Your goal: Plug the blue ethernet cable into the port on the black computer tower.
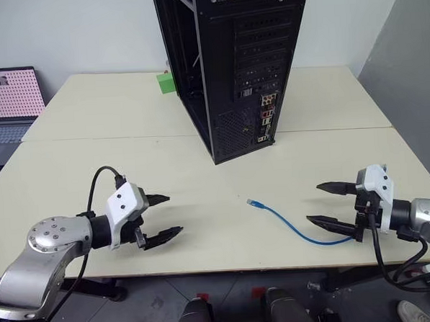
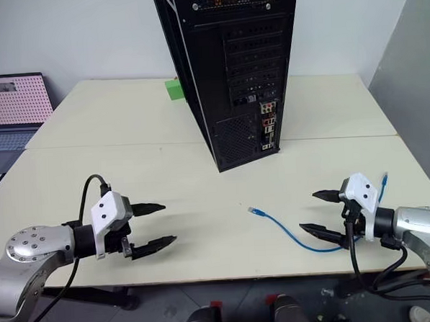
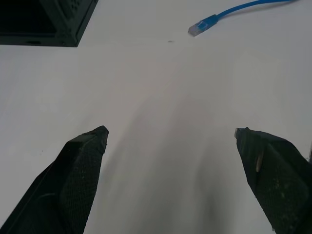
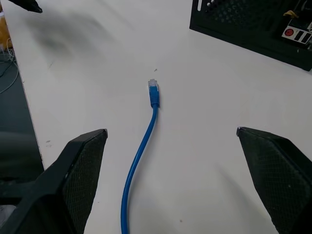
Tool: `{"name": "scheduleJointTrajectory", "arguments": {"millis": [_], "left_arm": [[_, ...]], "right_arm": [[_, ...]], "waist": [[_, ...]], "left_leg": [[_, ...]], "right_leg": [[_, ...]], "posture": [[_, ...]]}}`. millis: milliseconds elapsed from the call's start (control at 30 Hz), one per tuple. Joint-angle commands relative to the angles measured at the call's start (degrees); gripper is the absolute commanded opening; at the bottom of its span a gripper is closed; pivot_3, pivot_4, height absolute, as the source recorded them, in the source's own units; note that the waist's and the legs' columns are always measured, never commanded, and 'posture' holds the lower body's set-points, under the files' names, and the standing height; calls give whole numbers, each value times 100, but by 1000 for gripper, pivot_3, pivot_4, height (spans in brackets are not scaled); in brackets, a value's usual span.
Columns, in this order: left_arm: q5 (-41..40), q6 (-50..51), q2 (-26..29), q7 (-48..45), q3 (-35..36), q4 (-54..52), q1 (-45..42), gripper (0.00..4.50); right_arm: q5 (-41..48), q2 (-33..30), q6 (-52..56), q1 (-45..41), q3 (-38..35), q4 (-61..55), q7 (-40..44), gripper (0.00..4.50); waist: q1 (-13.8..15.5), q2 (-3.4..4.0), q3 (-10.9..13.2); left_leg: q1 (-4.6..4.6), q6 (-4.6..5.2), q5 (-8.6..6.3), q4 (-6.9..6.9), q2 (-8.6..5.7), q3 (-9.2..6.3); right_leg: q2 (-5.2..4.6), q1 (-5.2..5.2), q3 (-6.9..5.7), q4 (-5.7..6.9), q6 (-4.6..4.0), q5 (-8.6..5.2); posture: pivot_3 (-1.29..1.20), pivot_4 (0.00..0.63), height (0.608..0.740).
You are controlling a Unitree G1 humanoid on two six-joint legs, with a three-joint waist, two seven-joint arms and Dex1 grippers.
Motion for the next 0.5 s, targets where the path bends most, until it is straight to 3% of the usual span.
{"name": "scheduleJointTrajectory", "arguments": {"millis": [33,500], "left_arm": [[-72,-74,37,-36,119,-190,23,4462],[218,-263,117,-73,-61,-173,186,4462]], "right_arm": [[52,-18,0,-20,-112,-250,27,4500],[-114,168,33,-286,289,-285,-132,4500]], "waist": [[0,0,0],[1,-1,0]], "left_leg": [[0,0,0,0,0,0],[0,0,0,0,1,1]], "right_leg": [[0,0,0,0,0,0],[0,-1,0,0,0,0]], "posture": [[0,150,740],[0,150,740]]}}
